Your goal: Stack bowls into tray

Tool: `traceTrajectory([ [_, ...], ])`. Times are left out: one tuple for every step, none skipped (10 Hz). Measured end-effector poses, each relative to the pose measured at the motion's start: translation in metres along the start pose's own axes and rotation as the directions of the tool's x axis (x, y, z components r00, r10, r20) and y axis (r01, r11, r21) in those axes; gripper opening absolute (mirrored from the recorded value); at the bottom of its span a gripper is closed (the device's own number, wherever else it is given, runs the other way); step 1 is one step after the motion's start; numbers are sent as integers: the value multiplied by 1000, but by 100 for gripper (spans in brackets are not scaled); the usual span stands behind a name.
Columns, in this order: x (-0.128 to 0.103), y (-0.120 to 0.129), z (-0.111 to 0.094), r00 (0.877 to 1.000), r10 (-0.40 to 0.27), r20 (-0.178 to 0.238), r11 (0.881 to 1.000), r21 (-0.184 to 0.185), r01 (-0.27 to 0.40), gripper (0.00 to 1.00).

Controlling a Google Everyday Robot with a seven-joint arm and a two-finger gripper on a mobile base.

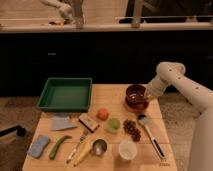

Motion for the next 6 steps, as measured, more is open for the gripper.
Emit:
traceTrajectory([
  [0,2,-1,1000,-1,-2,1000,-8,1,18],
  [0,6,0,1000,-1,0,1000,-16,1,18],
  [0,8,1,1000,-1,3,1000,-21,1,18],
  [0,13,3,1000,1,8,1000,-28,-1,18],
  [0,17,6,1000,2,16,999,-33,-1,18],
  [-1,19,9,1000,3,22,999,-37,-2,18],
])
